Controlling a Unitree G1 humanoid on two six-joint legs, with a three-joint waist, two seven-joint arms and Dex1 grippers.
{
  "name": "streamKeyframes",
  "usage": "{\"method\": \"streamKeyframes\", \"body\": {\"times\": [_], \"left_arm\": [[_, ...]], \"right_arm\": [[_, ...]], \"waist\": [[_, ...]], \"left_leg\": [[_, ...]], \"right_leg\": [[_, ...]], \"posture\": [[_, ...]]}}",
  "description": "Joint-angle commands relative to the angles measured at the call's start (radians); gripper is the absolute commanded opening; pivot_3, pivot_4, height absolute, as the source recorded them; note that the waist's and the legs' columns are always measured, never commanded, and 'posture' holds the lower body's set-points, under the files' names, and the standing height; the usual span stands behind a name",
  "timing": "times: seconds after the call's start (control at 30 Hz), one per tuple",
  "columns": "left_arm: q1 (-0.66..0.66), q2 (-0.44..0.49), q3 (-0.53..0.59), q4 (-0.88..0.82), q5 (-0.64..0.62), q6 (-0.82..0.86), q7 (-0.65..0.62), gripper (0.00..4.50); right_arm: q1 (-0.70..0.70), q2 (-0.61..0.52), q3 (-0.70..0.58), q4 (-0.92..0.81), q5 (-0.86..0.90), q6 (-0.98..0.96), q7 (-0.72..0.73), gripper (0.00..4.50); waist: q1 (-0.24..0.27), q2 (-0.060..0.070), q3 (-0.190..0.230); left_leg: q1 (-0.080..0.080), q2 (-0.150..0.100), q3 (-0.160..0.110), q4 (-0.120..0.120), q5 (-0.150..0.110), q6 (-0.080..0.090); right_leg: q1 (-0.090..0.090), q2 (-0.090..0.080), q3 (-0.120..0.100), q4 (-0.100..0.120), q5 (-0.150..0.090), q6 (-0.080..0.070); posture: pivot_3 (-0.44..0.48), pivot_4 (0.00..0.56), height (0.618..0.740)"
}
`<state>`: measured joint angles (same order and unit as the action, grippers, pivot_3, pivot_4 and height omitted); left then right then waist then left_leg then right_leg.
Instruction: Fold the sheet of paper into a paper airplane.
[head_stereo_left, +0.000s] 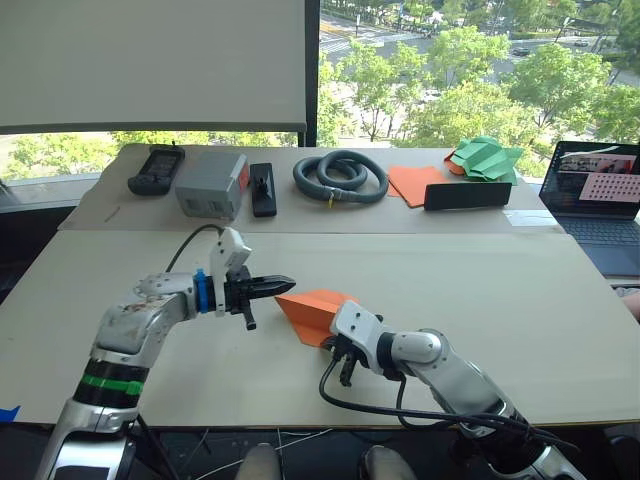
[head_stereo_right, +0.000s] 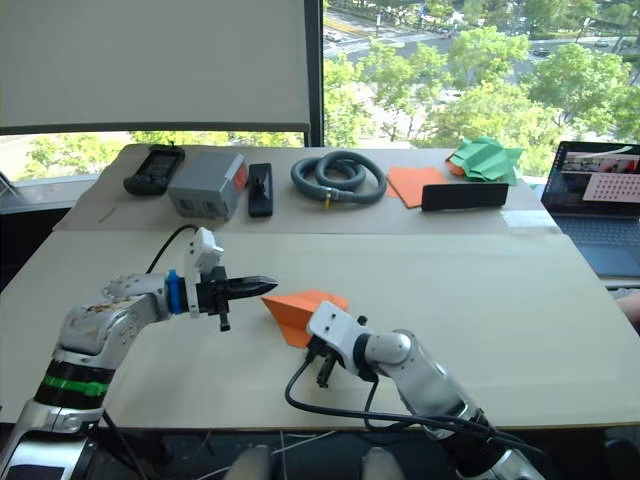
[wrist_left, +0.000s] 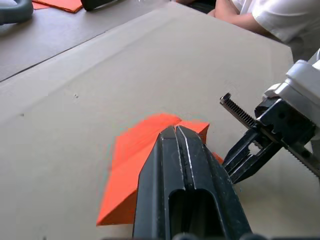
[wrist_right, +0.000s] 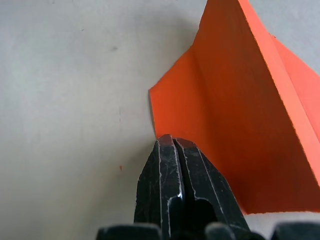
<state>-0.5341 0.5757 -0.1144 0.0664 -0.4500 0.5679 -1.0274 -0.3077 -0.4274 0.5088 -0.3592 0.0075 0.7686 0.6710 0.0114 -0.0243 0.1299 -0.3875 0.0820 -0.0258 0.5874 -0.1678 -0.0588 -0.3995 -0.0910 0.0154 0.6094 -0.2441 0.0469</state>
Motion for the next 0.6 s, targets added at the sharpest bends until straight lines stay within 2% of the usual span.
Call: {"method": "streamKeyframes", "body": {"times": [0.03,0.13,0.27,0.4,0.6], "left_arm": [[-0.109,-0.049,-0.070,0.141,0.103,-0.126,-0.029,0.00],[-0.209,-0.098,-0.159,0.320,0.220,-0.247,-0.065,0.00],[-0.250,-0.107,-0.216,0.407,0.291,-0.341,-0.152,0.00],[-0.229,-0.080,-0.237,0.384,0.325,-0.375,-0.218,0.00],[-0.184,-0.060,-0.209,0.282,0.320,-0.352,-0.230,0.00]], "right_arm": [[0.014,0.000,0.022,0.063,-0.006,0.067,-0.008,0.01],[0.008,0.006,0.025,0.060,-0.010,0.075,-0.017,0.01],[0.007,0.012,0.030,0.053,-0.014,0.083,-0.030,0.01],[0.007,0.017,0.026,0.058,-0.017,0.081,-0.049,0.01],[0.005,0.030,0.025,0.066,-0.014,0.073,-0.067,0.01]], "waist": [[0.000,0.000,0.000],[-0.003,0.000,-0.001],[-0.012,0.002,-0.001],[-0.017,0.002,-0.001],[-0.023,0.002,-0.001]], "left_leg": [[0.000,0.000,0.000,0.001,0.000,0.000],[0.000,0.000,-0.001,0.002,0.000,0.001],[0.000,0.000,0.000,0.002,-0.001,0.002],[0.000,0.000,-0.001,0.001,-0.002,0.004],[0.001,0.000,-0.001,0.002,-0.003,0.003]], "right_leg": [[0.000,0.000,0.000,0.000,0.000,0.000],[0.002,0.000,0.000,0.000,0.000,0.000],[0.004,0.000,0.000,0.000,0.000,0.000],[0.005,0.001,0.000,0.002,0.000,0.000],[0.003,0.000,0.000,0.001,0.000,0.000]], "posture": [[0.000,0.150,0.704],[0.000,0.150,0.704],[0.000,0.150,0.704],[0.000,0.150,0.704],[0.000,0.150,0.704]]}}
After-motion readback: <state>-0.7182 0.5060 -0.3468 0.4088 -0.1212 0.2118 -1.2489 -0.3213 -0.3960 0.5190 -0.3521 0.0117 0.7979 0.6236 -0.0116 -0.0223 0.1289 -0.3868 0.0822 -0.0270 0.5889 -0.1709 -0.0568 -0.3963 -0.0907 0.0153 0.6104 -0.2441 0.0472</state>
